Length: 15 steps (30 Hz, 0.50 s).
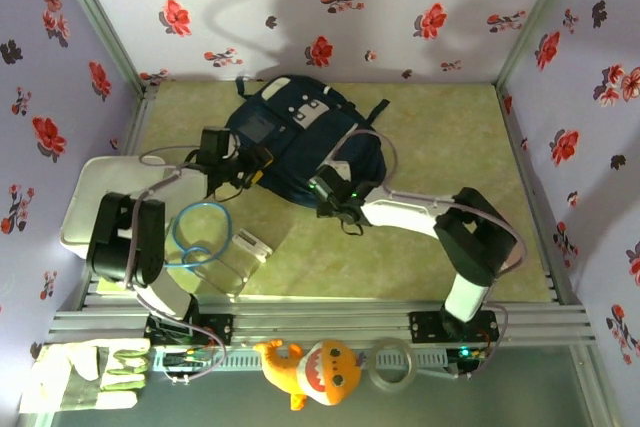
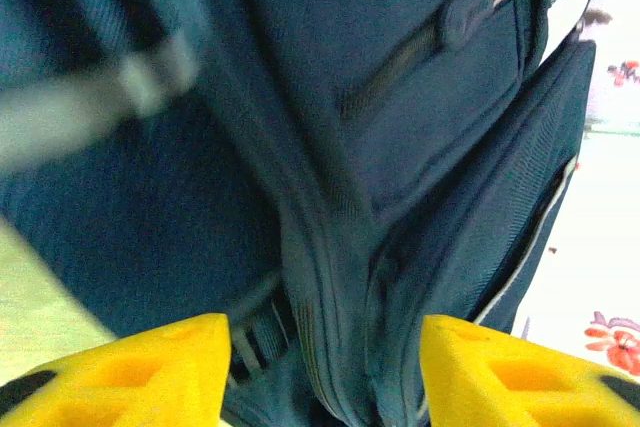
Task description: Pack books, pencil case, and school supplies into a backpack
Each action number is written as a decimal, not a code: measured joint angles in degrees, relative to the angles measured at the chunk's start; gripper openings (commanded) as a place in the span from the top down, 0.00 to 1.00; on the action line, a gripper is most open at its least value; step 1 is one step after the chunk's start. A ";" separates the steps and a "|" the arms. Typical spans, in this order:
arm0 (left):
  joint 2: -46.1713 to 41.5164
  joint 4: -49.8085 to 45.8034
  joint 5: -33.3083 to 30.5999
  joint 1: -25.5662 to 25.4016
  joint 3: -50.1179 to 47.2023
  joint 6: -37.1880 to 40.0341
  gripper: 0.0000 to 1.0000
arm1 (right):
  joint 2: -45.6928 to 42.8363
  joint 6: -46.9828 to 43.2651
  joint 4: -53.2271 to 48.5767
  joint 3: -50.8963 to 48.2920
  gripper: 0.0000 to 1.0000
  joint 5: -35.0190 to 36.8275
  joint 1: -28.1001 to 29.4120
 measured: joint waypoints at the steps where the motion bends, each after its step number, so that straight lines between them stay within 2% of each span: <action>1: -1.09 -0.24 -0.02 0.76 -0.87 -0.02 0.42 | 1.33 -0.48 0.81 1.70 1.00 -1.40 0.39; 7: -5.88 -0.20 -0.13 1.97 -5.42 -1.49 0.41 | 6.10 -1.70 5.20 7.80 1.00 -8.33 1.57; 15: -6.49 5.25 -0.15 0.61 -13.33 -8.37 0.41 | 7.58 -1.64 6.29 9.09 1.00 -11.56 1.55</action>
